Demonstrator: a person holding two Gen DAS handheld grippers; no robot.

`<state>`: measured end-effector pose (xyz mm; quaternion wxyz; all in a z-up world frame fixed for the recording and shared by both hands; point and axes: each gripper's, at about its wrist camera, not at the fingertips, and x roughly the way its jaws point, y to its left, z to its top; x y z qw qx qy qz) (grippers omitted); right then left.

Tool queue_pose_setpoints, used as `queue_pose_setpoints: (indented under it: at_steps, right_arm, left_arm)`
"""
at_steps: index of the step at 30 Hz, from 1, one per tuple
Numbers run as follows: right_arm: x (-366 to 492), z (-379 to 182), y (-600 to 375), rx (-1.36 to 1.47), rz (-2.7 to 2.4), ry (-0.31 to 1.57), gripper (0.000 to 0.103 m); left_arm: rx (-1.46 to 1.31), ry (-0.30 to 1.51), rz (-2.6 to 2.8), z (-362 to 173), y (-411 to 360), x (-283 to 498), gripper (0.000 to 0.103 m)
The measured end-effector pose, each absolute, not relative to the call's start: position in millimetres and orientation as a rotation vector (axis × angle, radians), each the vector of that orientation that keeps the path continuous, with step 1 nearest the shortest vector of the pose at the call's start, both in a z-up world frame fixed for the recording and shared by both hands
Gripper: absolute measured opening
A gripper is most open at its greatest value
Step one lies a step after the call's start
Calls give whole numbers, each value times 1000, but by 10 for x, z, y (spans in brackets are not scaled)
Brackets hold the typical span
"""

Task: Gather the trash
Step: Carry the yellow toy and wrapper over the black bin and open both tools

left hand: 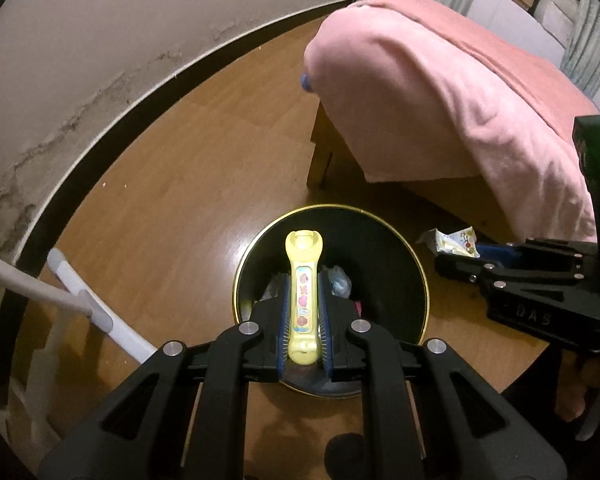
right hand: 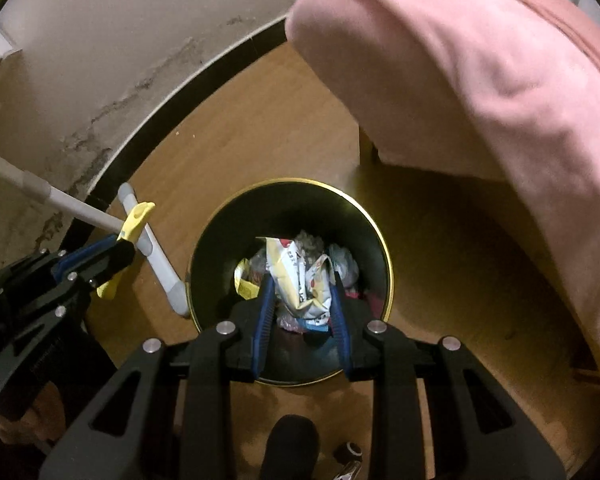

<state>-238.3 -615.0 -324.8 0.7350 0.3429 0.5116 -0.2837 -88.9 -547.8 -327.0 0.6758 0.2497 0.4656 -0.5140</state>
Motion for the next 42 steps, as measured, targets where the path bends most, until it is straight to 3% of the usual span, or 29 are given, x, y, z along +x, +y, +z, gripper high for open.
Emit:
queue_pose_setpoints:
  at_steps: [16,23,26,29,33,42]
  right_arm:
    - [-2390,-3322,-6240,777,-590,1093,28]
    - [-2408,-3280,-6265,778,-601,1080,38]
    - [-2407,-3253,-6263,768,-609,1073,50]
    - [-2418,-3220,-6284,763,-615,1065,56]
    - [-2431,-3180,-6292,757,-623,1057,64]
    - [-2590,-2719,-6349,701,-664,1012,66]
  left_arm:
    - [586,1053,-1183,-3365,-5513,-959,12]
    - [593,1065,-1183,-3393,-5541,-969,13]
    - [593,1067,-1185,-3396,-5548,-974,22]
    - [580,1063,-1187,-3378,-5540,-970,48]
    - [561,1048,-1184,-3323,-5532,-975,66]
    - [543,989,-1224,-2913,-5528,-1096,77]
